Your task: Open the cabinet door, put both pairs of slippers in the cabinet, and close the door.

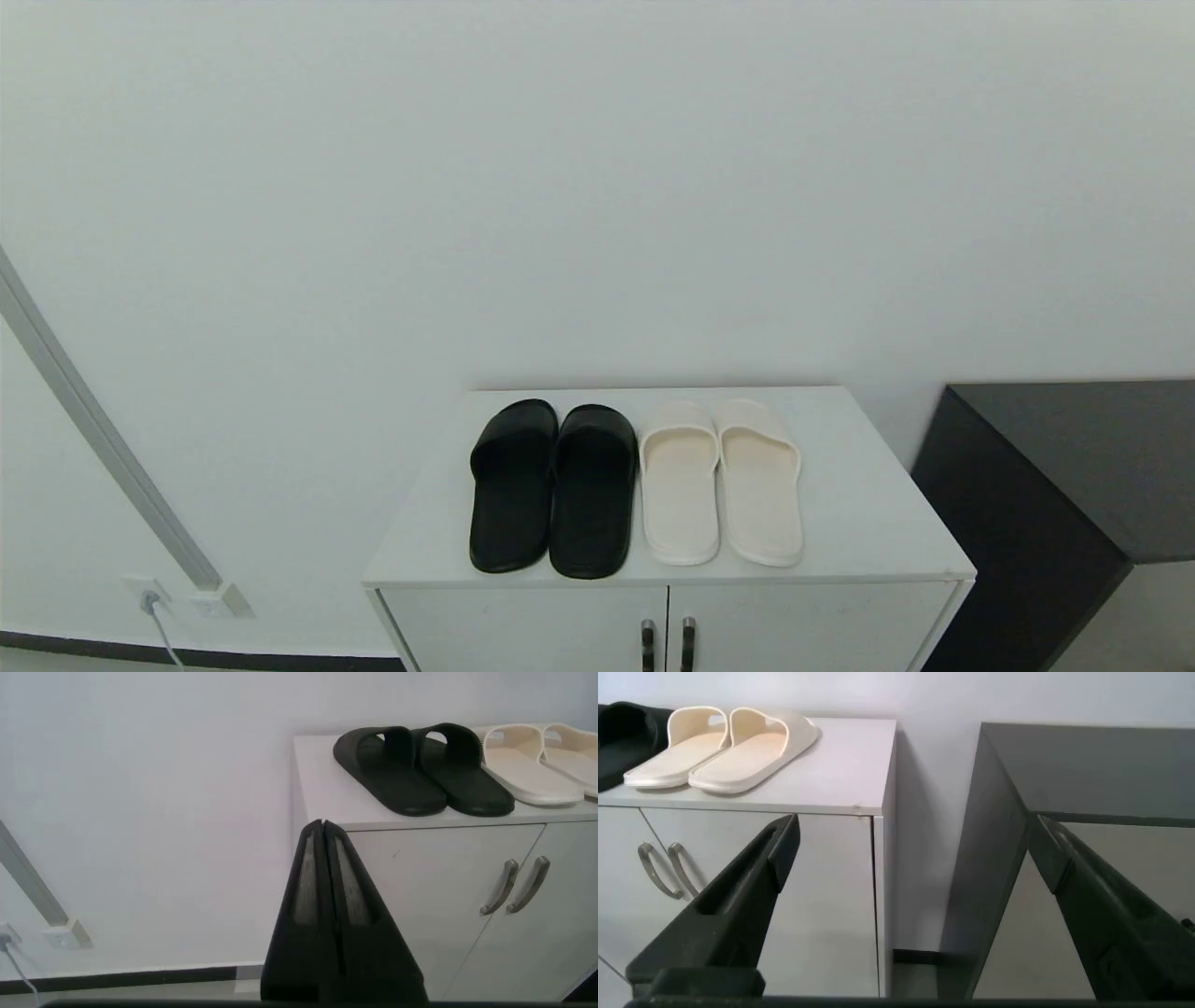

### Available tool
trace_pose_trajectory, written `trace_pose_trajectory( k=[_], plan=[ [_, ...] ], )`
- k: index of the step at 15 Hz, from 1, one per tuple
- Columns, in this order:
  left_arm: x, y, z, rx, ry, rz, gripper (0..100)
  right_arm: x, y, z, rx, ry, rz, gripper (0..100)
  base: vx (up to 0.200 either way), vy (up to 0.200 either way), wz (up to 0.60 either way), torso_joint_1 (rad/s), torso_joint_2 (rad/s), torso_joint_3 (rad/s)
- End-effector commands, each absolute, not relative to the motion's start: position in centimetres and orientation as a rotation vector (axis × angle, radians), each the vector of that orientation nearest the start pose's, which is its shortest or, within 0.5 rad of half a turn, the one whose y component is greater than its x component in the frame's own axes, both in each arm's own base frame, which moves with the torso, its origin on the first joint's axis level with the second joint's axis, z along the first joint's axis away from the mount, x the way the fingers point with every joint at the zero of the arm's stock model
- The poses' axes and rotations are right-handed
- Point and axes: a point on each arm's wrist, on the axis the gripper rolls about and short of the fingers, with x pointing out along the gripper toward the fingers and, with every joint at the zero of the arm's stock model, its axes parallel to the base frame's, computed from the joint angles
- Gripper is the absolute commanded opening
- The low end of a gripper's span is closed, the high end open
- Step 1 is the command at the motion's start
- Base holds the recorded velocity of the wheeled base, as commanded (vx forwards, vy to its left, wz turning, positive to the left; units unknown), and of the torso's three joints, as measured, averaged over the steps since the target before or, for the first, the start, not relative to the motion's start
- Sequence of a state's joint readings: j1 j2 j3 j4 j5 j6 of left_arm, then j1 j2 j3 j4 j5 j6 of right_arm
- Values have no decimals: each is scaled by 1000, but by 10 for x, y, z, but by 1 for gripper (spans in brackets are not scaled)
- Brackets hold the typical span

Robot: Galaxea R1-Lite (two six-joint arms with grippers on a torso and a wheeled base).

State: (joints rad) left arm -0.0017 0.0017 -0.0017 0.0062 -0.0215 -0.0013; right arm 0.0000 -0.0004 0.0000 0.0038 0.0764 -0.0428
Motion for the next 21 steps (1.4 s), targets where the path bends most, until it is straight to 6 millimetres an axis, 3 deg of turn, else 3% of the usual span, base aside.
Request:
trace_pose_trajectory(
  k=[1, 8, 9, 10, 11, 12, 15, 17, 21],
  plan=[
    [-23, 0, 75, -2, 6, -23, 0, -23, 2, 75, -44, 3, 80, 100, 0, 0, 0, 0, 0, 0],
    [-23, 0, 75, -2, 6, -25, 0, -23, 2, 75, -52, -2, 94, 100, 0, 0, 0, 0, 0, 0],
    [-23, 0, 75, -2, 6, -25, 0, -28, 2, 95, -14, -77, 95, 100, 0, 0, 0, 0, 0, 0],
    [-23, 0, 75, -3, 6, -21, 0, -40, 2, 139, 109, -151, 119, 100, 0, 0, 0, 0, 0, 0],
    [-23, 0, 75, -2, 6, -21, 0, -38, 2, 150, 100, -51, 138, 100, 0, 0, 0, 0, 0, 0],
    [-23, 0, 75, 0, 6, -20, 0, -34, 2, 148, 49, 28, 154, 100, 0, 0, 0, 0, 0, 0],
    [-23, 0, 75, -3, 6, -21, 0, -10, 4, 139, 36, 215, 223, 100, 0, 0, 0, 0, 0, 0],
    [-23, 0, 75, -3, 6, -21, 0, 7, 5, 144, 44, 256, 256, 100, 0, 0, 0, 0, 0, 0],
    [-23, 0, 75, -3, 6, -21, 0, 62, 10, 157, 55, 347, 323, 100, 0, 0, 0, 0, 0, 0]
  ],
)
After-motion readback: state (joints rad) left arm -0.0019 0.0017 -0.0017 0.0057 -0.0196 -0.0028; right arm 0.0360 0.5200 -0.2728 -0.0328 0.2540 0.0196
